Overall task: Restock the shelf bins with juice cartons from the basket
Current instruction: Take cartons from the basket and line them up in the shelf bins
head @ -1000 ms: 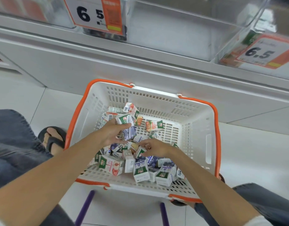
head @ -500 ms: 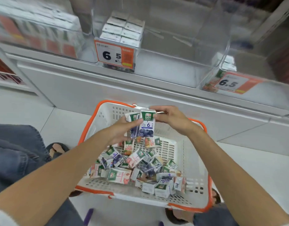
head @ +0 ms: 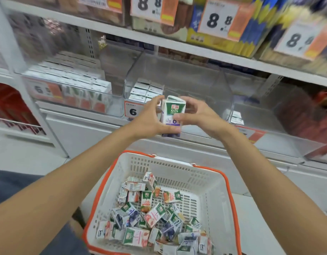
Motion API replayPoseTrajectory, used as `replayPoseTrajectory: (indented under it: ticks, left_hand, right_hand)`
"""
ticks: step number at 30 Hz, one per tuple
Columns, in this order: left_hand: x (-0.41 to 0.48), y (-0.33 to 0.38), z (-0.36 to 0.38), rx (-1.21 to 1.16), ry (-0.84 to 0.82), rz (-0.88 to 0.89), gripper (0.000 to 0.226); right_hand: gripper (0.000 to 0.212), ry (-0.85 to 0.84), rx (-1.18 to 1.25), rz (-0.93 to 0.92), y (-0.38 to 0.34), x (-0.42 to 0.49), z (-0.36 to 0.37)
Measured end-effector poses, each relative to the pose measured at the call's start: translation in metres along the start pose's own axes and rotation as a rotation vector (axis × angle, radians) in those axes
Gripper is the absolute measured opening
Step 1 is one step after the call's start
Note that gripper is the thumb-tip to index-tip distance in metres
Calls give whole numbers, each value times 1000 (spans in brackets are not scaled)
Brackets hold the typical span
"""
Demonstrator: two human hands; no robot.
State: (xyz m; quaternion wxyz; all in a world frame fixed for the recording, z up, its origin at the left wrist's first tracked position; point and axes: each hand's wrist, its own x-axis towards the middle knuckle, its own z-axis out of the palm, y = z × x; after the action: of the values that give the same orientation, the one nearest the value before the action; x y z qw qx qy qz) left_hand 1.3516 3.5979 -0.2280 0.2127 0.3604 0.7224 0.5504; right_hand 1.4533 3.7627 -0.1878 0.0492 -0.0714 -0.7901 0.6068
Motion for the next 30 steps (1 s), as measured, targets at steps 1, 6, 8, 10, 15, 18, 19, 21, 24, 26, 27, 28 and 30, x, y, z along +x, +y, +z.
replayPoseTrajectory:
  ticks: [1, 6, 8, 10, 15, 18, 19, 21, 24, 26, 27, 28, 30]
  left_hand:
    - [7, 5, -7, 123, 41, 72, 121]
    - [33, -16, -33, 872, 180, 212, 95]
    - [38, -33, -33, 1062, 127, 146, 86]
    - [41, -46, -30, 1128, 166, 167, 74]
    - [45, -60, -20, 1103, 338, 259, 56]
    - [46, -62, -17, 1093, 389, 285, 54]
    - [45, -61, -17, 1090, 393, 287, 54]
    - [42, -59, -16, 1087, 388, 278, 54]
    - [33, -51, -13, 1081, 407, 259, 53]
    - [19, -45, -5, 1108, 528, 358, 36]
    - [11, -45, 1, 1113, 564, 402, 28]
    - [1, -48, 9, 1093, 546, 409, 24]
    - [-18, -65, 25, 945, 352, 247, 27]
  right_hand:
    - [51, 77, -3, -40, -4, 7, -6]
    - [63, 455, -176, -132, 3, 50, -32]
    - [66, 450, -234, -72, 17, 68, -33]
    - [62, 288, -213, 40, 34, 82, -33]
    - [46, -273, 38, 373, 39, 103, -40]
    - [34, -239, -56, 382, 37, 111, -35]
    - [34, -234, -74, 388, 36, 112, -32]
    - [40, -188, -166, 378, 32, 106, -27]
    - [49, 119, -471, 91, 28, 90, -16]
    - [31, 436, -416, -172, 27, 69, 4]
    - [25, 555, -326, -244, 31, 56, 17]
    - [25, 617, -242, -265, 40, 43, 29]
    - [30, 557, -176, -177, 71, 13, 55]
